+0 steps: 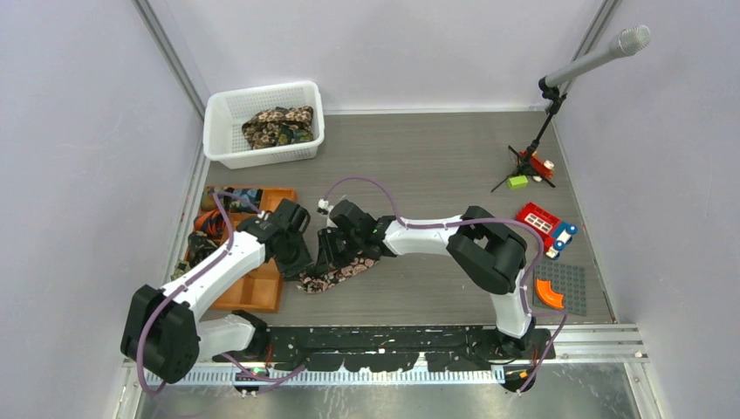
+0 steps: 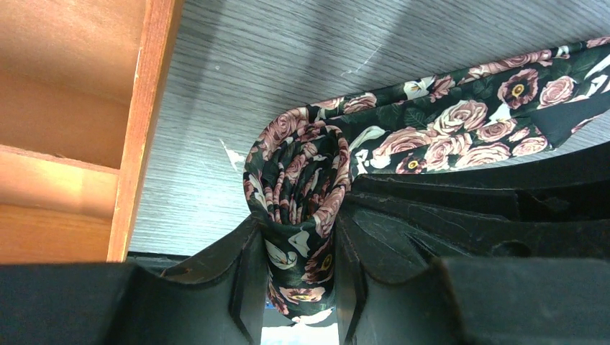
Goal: Roll the ties
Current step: Roll the tie at the center of the board.
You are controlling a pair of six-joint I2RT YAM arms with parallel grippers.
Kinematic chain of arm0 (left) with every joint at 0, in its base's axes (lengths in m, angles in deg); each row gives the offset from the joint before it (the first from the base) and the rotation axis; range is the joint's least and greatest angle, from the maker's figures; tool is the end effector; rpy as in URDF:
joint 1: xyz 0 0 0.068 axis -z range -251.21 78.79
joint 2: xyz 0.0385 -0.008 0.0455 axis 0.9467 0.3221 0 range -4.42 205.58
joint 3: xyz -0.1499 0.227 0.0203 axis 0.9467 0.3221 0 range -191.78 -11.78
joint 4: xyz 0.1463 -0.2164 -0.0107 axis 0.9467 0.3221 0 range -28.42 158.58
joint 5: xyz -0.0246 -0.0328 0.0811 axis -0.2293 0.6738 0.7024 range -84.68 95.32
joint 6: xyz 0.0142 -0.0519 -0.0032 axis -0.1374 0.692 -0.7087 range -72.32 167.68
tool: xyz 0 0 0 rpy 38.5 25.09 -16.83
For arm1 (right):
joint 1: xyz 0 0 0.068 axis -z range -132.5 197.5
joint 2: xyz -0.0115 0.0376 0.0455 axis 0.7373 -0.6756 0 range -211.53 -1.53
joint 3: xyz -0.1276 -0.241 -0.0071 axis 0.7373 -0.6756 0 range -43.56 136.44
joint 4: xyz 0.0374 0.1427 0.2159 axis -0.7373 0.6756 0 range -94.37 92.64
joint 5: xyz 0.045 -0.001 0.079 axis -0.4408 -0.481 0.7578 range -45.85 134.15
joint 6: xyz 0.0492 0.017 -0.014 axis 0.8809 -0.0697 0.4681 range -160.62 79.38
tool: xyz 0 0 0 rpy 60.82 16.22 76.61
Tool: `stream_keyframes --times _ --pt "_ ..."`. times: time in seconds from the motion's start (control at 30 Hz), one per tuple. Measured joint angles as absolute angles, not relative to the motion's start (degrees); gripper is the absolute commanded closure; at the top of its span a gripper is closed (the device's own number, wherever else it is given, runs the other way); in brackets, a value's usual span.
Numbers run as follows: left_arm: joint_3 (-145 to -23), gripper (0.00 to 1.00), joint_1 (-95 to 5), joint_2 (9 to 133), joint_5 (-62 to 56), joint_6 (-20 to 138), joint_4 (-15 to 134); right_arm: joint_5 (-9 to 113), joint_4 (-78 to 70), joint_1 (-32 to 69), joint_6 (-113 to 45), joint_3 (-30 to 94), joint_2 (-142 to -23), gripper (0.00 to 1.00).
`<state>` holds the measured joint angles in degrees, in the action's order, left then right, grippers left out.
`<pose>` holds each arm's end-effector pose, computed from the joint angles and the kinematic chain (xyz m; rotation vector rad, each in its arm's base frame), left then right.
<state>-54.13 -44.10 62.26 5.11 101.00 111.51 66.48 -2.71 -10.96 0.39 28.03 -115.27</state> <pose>0.1719 -0.0881 0.2042 -0.6619 2.8466 -0.2649 0.2108 0.3696 0.1612 -0.6220 2.5834 1.1995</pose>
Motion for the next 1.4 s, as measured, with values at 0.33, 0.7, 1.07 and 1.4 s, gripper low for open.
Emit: stream_keyframes --times 0.33,0.7,1.07,1.4 --pt "-58.8 0.67 -42.1 67.7 8.5 99.9 116.0 66.9 -9.3 -10.9 4.9 25.9 -116.7 0.8" --pt "-63.1 0.69 -37.0 73.1 14.7 99.7 120.6 67.6 -13.6 -11.2 7.6 24.6 -118.0 0.81" --pt "-69.1 0.7 -31.7 82.1 20.1 99.8 122.7 63.8 -9.1 -9.9 6.8 20.0 -114.6 0.81" --pt "-72.8 0.71 -28.8 88.2 24.0 99.9 124.5 57.5 -0.2 -4.1 4.4 14.1 -102.1 0.81"
